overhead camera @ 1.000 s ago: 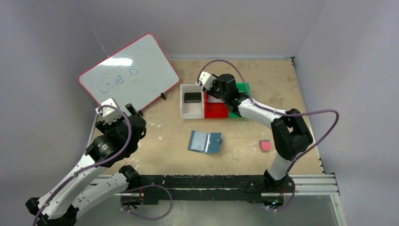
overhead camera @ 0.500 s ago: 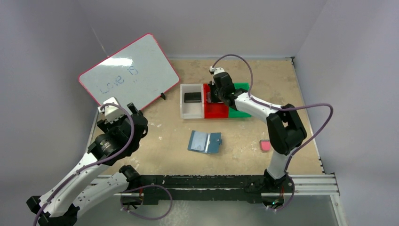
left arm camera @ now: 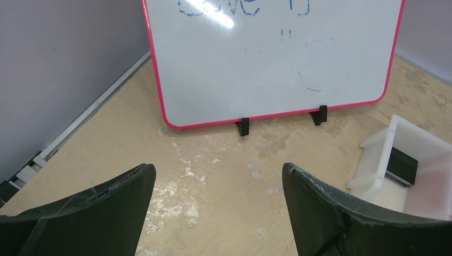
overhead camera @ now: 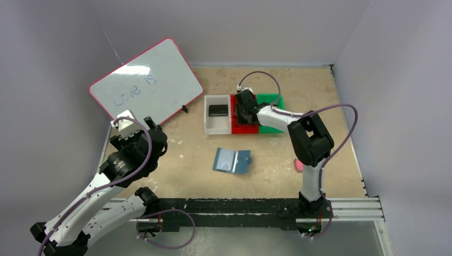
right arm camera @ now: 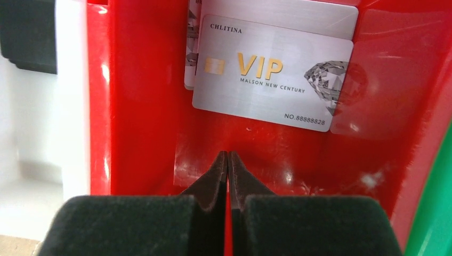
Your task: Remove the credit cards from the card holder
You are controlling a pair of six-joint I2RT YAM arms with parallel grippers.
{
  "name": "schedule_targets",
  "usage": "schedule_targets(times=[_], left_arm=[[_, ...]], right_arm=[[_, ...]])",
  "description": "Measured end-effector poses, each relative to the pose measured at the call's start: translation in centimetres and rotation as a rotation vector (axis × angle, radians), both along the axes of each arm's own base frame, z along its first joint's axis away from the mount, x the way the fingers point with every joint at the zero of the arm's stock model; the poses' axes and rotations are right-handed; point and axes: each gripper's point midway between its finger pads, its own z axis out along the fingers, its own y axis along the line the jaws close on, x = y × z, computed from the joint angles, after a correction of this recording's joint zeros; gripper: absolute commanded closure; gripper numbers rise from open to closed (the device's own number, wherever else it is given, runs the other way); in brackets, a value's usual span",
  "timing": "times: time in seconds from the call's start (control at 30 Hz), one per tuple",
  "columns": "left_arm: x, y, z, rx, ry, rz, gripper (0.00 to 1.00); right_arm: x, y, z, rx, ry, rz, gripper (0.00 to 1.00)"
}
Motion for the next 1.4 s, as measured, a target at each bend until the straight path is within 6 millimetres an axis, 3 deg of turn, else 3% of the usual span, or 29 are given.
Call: schedule_targets(times=[0.17, 0.7, 1.13, 1.27, 1.4], left_arm=[[0.0, -0.1, 0.0, 0.001, 0.002, -0.004, 0.11], [0.0, 0.0, 0.0, 0.002, 0.003, -0.004, 0.11], [0.0, 0.0, 0.0, 0.001, 0.003, -0.005, 0.11], [0.0, -0.1, 0.0, 0.0, 0.007, -0.007, 0.11], [0.1, -0.3, -0.2, 0.003, 0.019, -0.019, 0.11]], right_arm=[[0.7, 0.1, -1.3, -0.032, -0.001, -0.03, 1.0], [3.3, -0.1, -1.1, -0.056, -0.086, -0.103, 1.0], [3.7, -0.5, -0.7, -0.089, -0.12, -0.088, 0.84], [2.2, -0.9, 1.4, -0.055, -0.132, -0.062, 0.66], [1.7, -1.0, 6.7, 0.013, -0.219, -0.05, 0.67]])
